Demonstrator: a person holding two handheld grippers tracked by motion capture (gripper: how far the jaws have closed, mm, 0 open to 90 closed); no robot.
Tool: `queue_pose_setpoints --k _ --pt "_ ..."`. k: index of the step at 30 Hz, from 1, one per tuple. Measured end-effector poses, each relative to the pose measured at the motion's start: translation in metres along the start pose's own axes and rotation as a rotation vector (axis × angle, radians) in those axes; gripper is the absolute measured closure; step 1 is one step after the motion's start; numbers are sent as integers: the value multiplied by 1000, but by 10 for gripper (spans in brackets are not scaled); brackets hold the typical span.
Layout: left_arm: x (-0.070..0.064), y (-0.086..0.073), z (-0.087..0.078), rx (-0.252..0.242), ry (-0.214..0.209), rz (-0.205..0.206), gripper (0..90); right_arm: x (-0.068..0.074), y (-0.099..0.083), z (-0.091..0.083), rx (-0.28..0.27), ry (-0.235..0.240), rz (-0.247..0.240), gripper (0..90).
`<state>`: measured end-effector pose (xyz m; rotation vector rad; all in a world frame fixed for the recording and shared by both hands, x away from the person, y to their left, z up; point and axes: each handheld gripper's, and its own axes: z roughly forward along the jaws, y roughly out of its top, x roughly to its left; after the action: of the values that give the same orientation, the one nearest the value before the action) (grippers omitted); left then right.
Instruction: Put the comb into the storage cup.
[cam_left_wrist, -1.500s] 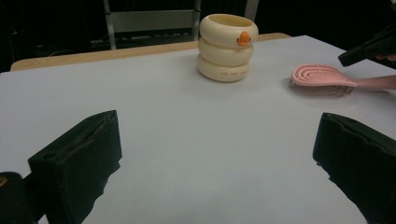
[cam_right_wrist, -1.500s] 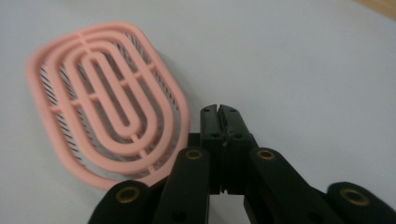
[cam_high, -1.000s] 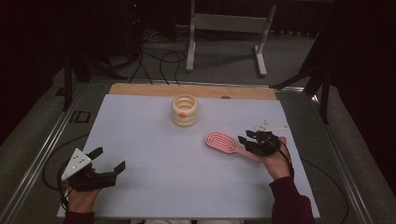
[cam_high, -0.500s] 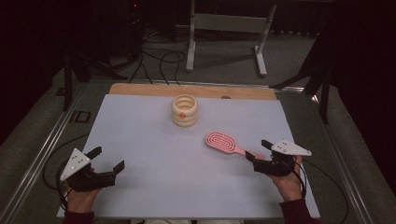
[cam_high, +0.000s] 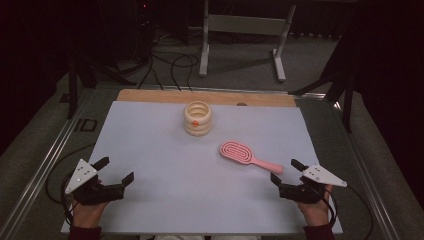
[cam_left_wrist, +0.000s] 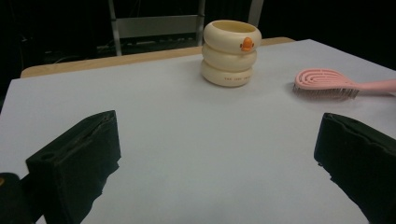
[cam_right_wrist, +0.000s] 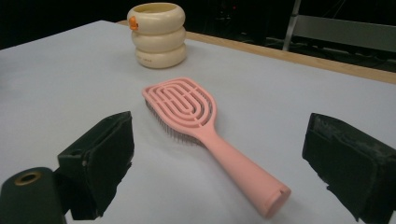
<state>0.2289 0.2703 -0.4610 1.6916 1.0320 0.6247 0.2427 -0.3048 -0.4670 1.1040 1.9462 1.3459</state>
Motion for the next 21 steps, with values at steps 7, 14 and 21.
queue_pose_setpoints --k 7,14,21 --pt "-3 -2 5 7 -6 11 2 -5 -1 -2 5 -8 16 87" --pt "-4 -2 5 10 1 15 0 -8 0 -1 28 6 31 86" --pt "-2 -1 3 7 15 10 0 -9 10 -2 45 -5 14 86"
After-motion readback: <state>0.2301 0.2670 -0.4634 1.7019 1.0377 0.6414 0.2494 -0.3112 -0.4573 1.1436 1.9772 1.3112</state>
